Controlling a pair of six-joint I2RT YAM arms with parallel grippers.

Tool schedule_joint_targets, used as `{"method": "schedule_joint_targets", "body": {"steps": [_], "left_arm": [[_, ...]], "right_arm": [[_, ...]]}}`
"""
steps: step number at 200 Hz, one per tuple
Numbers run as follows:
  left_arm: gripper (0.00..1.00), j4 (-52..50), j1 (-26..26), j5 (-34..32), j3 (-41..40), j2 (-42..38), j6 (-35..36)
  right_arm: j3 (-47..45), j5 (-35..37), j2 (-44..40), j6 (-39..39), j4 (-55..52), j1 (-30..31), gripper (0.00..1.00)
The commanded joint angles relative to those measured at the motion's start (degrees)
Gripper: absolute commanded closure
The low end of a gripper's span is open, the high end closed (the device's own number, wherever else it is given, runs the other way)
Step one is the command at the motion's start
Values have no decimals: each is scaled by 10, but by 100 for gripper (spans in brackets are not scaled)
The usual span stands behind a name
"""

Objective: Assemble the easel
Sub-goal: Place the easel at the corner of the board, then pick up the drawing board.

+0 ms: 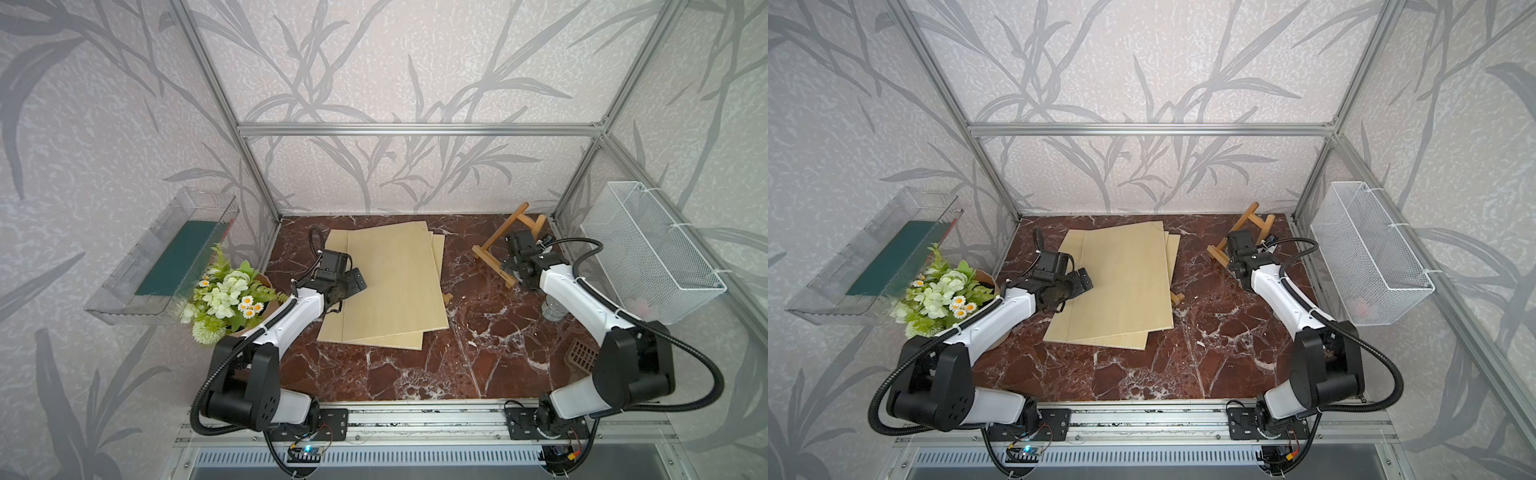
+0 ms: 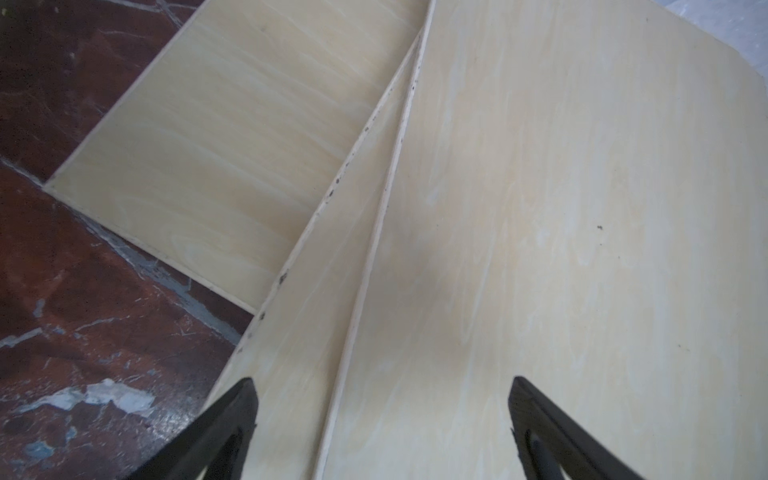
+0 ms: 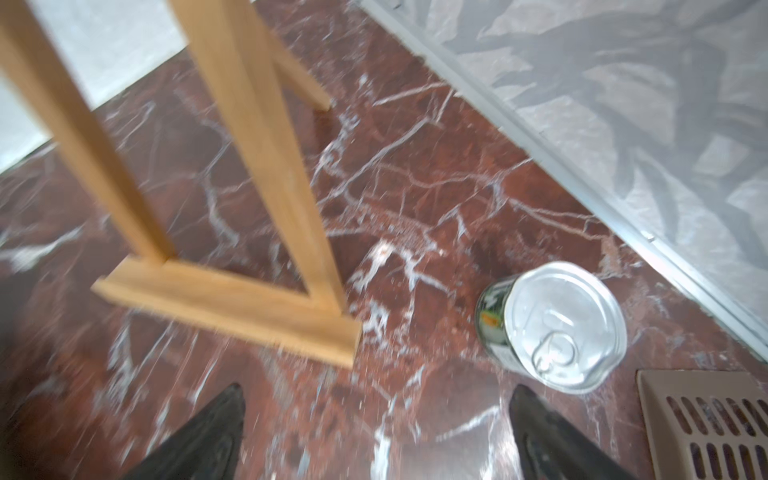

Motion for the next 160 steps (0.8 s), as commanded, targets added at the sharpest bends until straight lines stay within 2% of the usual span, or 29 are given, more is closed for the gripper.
{"method": "schedule_joint_targets", "body": {"steps": [1, 10, 25, 34, 64, 95, 124, 160], "left_arm": [[5, -27, 3, 16, 24, 12, 1], [6, -34, 3, 24, 26, 16, 4], [7, -50, 3, 36, 30, 26, 7], [7, -57, 3, 40, 31, 30, 7], [10, -58, 3, 51, 22, 39, 7], [14, -51, 0, 92, 18, 54, 11], [17, -47, -9, 125, 26, 69, 22], [21, -56, -26, 142, 46, 88, 39]], "right_arm": [[-27, -129, -38, -89, 39, 33, 5], [-24, -180, -43, -143, 62, 50, 6], [0, -278, -31, -187, 70, 74, 6], [16, -342, -15, -198, 70, 87, 6], [31, -485, 38, -194, 99, 115, 8], [41, -559, 106, -169, 111, 121, 12], [50, -597, 151, -166, 120, 121, 16], [50, -654, 172, -149, 154, 121, 21]]}}
